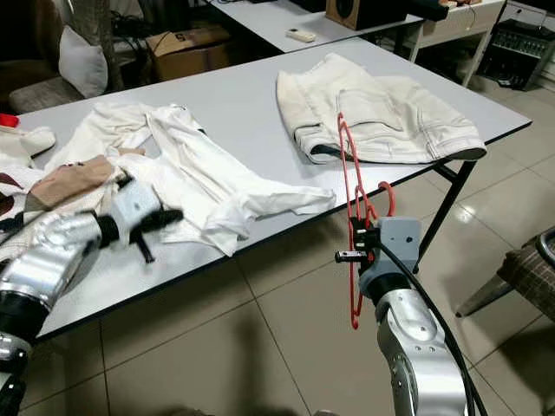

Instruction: Hang hanger

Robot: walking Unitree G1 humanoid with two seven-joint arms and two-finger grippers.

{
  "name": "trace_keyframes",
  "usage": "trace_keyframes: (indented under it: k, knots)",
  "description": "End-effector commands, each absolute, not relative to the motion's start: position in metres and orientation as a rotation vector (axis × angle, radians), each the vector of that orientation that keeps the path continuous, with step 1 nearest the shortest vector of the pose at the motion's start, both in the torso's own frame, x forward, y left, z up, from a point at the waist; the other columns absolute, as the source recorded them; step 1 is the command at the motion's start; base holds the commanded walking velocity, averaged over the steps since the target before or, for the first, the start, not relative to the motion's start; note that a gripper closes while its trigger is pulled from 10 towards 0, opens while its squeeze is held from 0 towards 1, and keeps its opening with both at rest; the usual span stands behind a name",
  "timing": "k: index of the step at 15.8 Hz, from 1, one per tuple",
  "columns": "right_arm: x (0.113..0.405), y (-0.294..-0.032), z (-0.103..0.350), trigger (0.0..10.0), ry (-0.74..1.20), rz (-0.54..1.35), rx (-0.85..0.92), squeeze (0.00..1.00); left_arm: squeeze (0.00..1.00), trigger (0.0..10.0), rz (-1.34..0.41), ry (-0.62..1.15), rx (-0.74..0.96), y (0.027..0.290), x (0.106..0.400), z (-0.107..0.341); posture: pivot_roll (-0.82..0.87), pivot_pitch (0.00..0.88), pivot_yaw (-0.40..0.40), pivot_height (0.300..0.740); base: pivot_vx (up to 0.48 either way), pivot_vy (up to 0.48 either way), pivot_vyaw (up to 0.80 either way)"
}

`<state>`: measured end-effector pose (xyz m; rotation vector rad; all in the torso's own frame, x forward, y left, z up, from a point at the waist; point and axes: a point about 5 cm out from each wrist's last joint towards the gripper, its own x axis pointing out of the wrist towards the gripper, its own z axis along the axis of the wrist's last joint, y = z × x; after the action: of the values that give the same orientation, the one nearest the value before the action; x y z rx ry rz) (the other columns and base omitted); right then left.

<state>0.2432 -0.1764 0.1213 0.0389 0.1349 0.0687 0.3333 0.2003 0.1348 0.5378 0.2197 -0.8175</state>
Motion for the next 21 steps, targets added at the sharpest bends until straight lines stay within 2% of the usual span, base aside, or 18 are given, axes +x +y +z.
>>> trace_keyframes:
  k: [1, 3, 4, 5, 9, 13, 19, 20, 21]
  knots:
    - [0.243, -0.175, 0.124, 10.0, 0.128, 0.077, 0.046, 0.0, 0.0, 0.0, -0.836, 0.172, 0.518, 0.199, 0.336, 0.146, -0.14, 0.0, 0.057, 0.74, 0.0, 0.0, 0.0]
    - [0.243, -0.175, 0.124, 10.0, 0.129, 0.081, 0.05, 0.0, 0.0, 0.0, -0.821, 0.288, 0.68, 0.213, 0.332, 0.131, -0.14, 0.0, 0.057, 0.74, 0.0, 0.0, 0.0]
    - [0.243, -0.174, 0.124, 10.0, 0.129, 0.082, 0.051, 0.0, 0.0, 10.0, -0.789, 0.318, 0.74, 0.219, 0.332, 0.125, -0.14, 0.0, 0.057, 0.74, 0.0, 0.0, 0.0]
    - [0.243, -0.174, 0.124, 10.0, 0.129, 0.081, 0.051, 0.0, 1.0, 10.0, -0.833, 0.343, 0.723, 0.219, 0.329, 0.122, -0.14, 0.0, 0.057, 0.74, 0.0, 0.0, 0.0]
    - [0.243, -0.174, 0.124, 10.0, 0.128, 0.081, 0.054, 0.0, 1.0, 10.0, -0.857, 0.406, 0.743, 0.221, 0.322, 0.11, -0.14, 0.0, 0.058, 0.74, 0.0, 0.0, 0.0]
    - [0.244, -0.174, 0.124, 10.0, 0.128, 0.081, 0.053, 0.0, 1.0, 10.0, -0.765, 0.421, 0.766, 0.228, 0.329, 0.103, -0.14, 0.0, 0.056, 0.74, 0.0, 0.0, 0.0]
    - [0.244, -0.174, 0.125, 10.0, 0.127, 0.083, 0.054, 0.0, 1.0, 10.0, -0.745, 0.449, 0.78, 0.229, 0.331, 0.099, -0.14, 0.0, 0.055, 0.74, 0.0, 0.0, 0.0]
    - [0.244, -0.174, 0.125, 10.0, 0.127, 0.083, 0.054, 0.0, 0.0, 6.8, -0.752, 0.465, 0.78, 0.23, 0.33, 0.097, -0.14, 0.0, 0.055, 0.74, 0.0, 0.0, 0.0]
    - [0.244, -0.174, 0.125, 10.0, 0.128, 0.084, 0.053, 0.0, 0.0, 3.9, -0.786, 0.522, 0.756, 0.229, 0.327, 0.088, -0.15, 0.0, 0.055, 0.74, 0.0, 0.0, 0.0]
